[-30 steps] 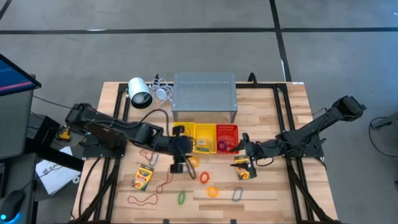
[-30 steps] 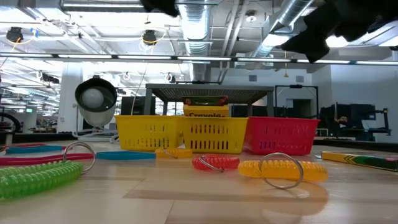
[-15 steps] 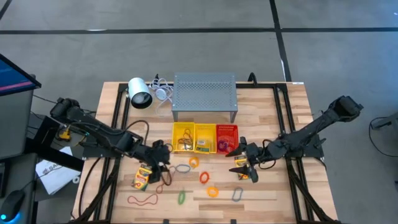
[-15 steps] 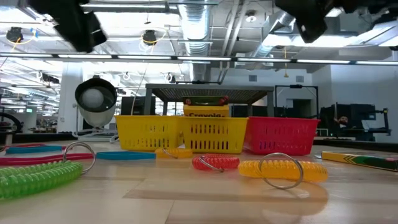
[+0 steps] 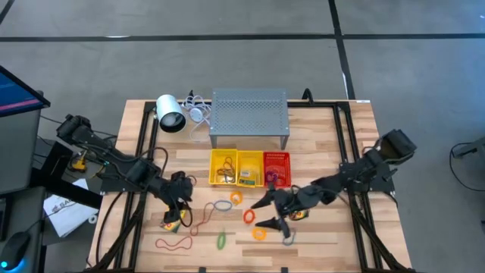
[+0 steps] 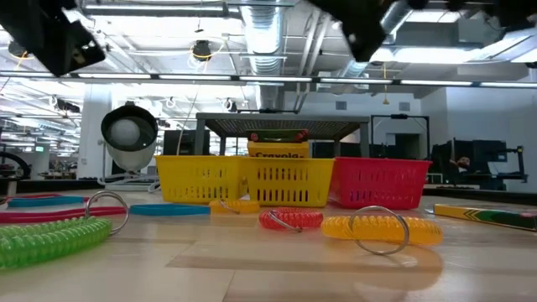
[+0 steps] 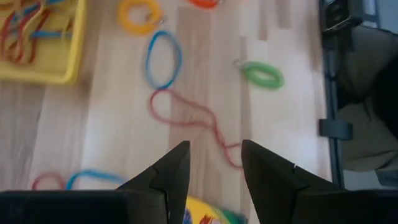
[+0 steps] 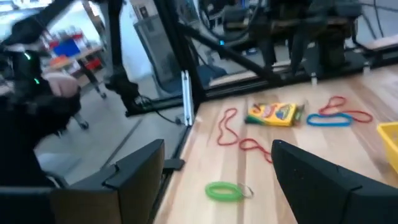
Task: Pick & Place Office Desk Supplies
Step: Put the red rubber band into the left yellow basket
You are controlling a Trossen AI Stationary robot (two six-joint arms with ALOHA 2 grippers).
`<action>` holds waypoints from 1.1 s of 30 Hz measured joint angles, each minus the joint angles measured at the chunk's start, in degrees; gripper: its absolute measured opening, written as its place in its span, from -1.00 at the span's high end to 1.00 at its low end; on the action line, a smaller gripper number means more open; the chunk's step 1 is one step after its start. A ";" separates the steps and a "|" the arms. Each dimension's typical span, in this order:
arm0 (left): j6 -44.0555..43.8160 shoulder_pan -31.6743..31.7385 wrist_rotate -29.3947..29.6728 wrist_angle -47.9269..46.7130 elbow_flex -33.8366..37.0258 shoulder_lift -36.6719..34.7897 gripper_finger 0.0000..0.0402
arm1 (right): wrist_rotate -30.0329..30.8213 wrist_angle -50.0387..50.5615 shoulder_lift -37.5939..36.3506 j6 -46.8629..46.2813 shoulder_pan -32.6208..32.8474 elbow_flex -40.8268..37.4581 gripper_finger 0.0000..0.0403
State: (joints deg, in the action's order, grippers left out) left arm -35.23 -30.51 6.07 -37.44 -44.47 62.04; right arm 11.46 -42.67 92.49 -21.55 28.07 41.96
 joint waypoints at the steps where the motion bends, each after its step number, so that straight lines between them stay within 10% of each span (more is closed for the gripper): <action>1: -1.32 0.05 0.18 -1.32 0.00 -0.07 0.30 | -0.27 1.80 1.01 0.36 -0.40 1.39 -0.45; 13: -15.16 4.86 11.54 -16.82 0.05 3.87 0.30 | -1.11 24.54 2.90 6.79 -4.57 8.43 -0.45; 33: -6.81 7.55 -0.08 -17.67 1.92 16.38 0.30 | -1.13 33.41 2.88 11.19 -5.57 8.43 -0.45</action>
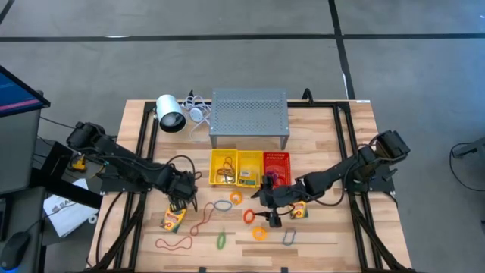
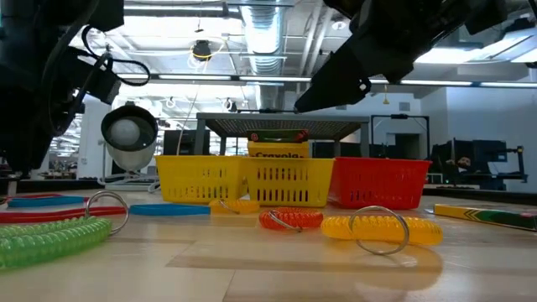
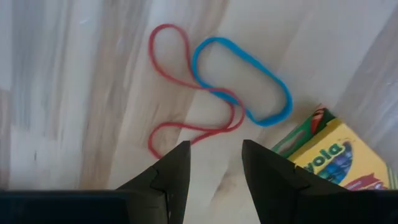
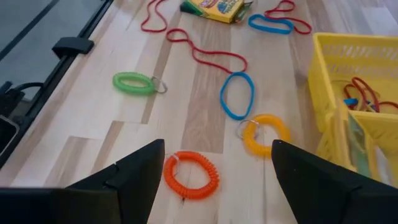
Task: Pick & Place Office Desk Supplies
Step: Put the red rubber band into the left yellow basket
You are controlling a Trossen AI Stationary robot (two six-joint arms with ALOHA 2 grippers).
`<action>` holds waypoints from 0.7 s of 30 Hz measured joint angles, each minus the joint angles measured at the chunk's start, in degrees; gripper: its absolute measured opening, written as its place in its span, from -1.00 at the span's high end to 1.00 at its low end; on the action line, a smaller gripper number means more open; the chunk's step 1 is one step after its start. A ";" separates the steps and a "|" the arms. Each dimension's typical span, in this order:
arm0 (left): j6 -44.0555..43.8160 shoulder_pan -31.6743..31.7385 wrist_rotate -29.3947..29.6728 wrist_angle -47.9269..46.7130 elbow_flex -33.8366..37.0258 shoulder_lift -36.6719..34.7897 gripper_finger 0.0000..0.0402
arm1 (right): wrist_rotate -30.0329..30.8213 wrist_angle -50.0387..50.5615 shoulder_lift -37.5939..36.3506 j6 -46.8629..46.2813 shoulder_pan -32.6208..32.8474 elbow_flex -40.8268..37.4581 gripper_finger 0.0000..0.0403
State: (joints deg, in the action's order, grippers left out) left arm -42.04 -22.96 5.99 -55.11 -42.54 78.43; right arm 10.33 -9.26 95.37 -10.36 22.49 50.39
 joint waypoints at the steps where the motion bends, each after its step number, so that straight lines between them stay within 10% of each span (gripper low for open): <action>1: 0.51 0.00 0.06 0.48 0.00 0.03 0.30 | -0.02 -0.05 0.00 -0.12 0.11 0.00 -0.45; 21: 3.44 -0.22 -3.16 10.53 7.93 -0.02 0.30 | 0.00 -0.41 -0.02 -1.67 1.28 -0.02 -0.45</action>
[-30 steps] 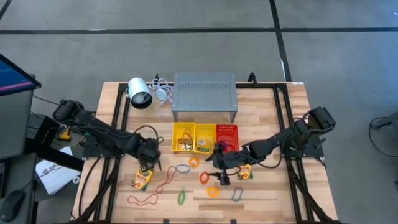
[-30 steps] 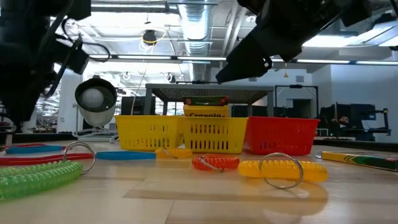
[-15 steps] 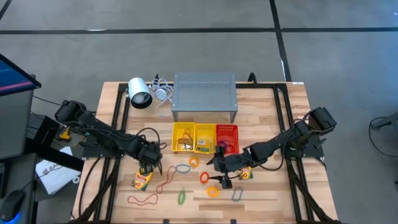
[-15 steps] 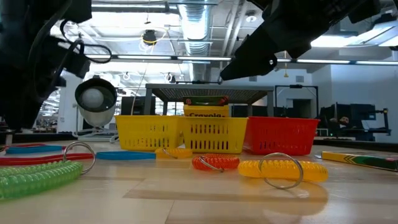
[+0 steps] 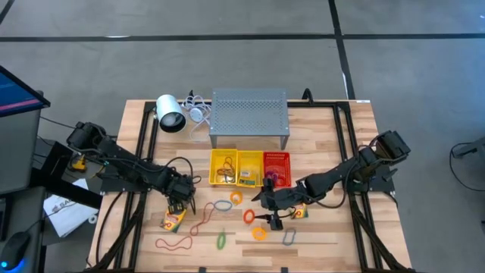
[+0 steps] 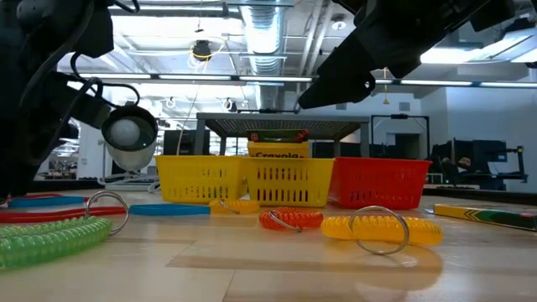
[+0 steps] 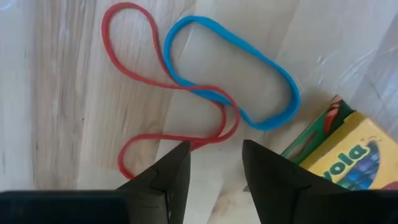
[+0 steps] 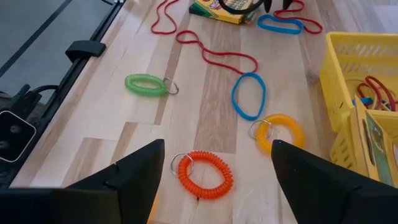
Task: Pick & Place Office Desk Supplies
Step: Put the red rubber band into the left yellow basket
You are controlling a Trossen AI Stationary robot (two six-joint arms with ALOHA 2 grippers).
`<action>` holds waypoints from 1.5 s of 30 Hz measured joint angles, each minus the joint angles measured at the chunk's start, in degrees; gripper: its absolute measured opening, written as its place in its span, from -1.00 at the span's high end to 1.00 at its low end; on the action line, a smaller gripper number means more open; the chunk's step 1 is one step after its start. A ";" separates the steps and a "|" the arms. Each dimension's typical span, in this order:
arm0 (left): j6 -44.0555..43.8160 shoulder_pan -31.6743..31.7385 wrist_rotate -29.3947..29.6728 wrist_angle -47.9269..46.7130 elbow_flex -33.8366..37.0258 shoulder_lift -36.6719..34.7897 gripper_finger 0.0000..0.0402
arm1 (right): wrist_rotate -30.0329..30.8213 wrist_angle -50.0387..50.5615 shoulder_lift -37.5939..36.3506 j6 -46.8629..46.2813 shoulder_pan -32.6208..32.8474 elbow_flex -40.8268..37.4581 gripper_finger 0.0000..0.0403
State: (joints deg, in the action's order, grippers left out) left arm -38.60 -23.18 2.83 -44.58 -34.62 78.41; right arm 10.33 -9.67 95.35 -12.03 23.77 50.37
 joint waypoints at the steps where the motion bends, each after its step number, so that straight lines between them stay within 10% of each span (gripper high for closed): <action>1: 0.31 0.00 0.03 -0.09 0.02 0.01 0.30 | 0.00 0.00 0.00 0.00 0.00 0.00 -0.45; 30: 5.24 -0.04 1.68 2.03 -0.12 4.03 0.33 | 0.00 0.52 0.00 0.01 0.00 -0.04 -0.45; 45: 4.71 0.24 1.15 2.68 0.16 0.83 0.98 | 0.00 0.54 -0.02 0.00 0.00 -0.04 -0.45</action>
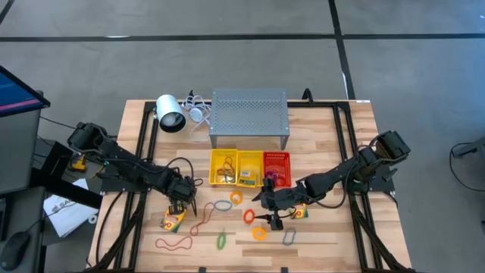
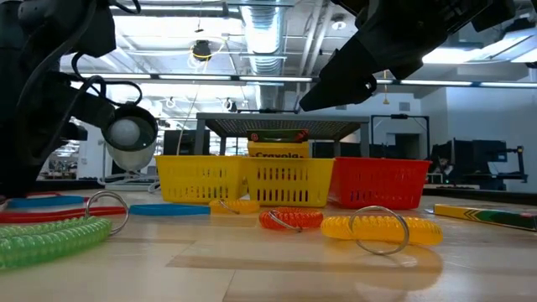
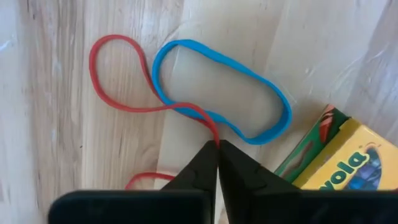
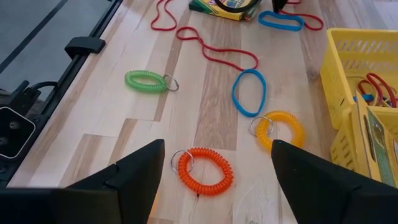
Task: Pick & Place Office Desk Supplies
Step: Put the red rubber band into the left yellow basket
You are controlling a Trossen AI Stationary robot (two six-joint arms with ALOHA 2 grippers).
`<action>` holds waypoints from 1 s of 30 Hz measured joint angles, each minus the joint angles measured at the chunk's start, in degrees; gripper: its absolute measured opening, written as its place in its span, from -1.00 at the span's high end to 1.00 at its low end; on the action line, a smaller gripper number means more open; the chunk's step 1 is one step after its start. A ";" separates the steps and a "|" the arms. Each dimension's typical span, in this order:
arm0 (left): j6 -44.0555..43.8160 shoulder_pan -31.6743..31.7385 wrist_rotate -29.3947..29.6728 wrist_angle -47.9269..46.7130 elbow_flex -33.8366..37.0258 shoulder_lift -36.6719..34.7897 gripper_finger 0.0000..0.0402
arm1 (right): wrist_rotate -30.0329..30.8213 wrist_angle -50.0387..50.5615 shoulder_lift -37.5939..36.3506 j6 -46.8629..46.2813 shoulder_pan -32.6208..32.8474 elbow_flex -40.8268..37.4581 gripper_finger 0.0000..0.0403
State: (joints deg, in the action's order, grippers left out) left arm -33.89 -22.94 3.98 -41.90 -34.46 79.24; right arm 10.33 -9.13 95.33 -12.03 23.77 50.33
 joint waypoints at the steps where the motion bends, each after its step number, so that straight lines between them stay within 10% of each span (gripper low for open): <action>1: 0.00 0.25 -0.56 -0.09 0.00 0.00 0.98 | 0.00 0.01 0.01 0.01 0.00 0.00 -0.45; 13: 0.72 5.32 -7.27 -1.54 -0.87 -2.11 0.99 | 0.00 0.00 0.00 0.02 -0.69 0.00 -0.45; 30: 2.19 6.10 -2.80 2.75 -6.67 -25.58 1.00 | 0.00 -0.94 0.00 0.44 -0.68 0.00 -0.45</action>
State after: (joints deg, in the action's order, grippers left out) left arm -31.70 -16.84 1.18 -39.15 -41.12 53.67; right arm 10.33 -10.06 95.33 -11.60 23.09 50.33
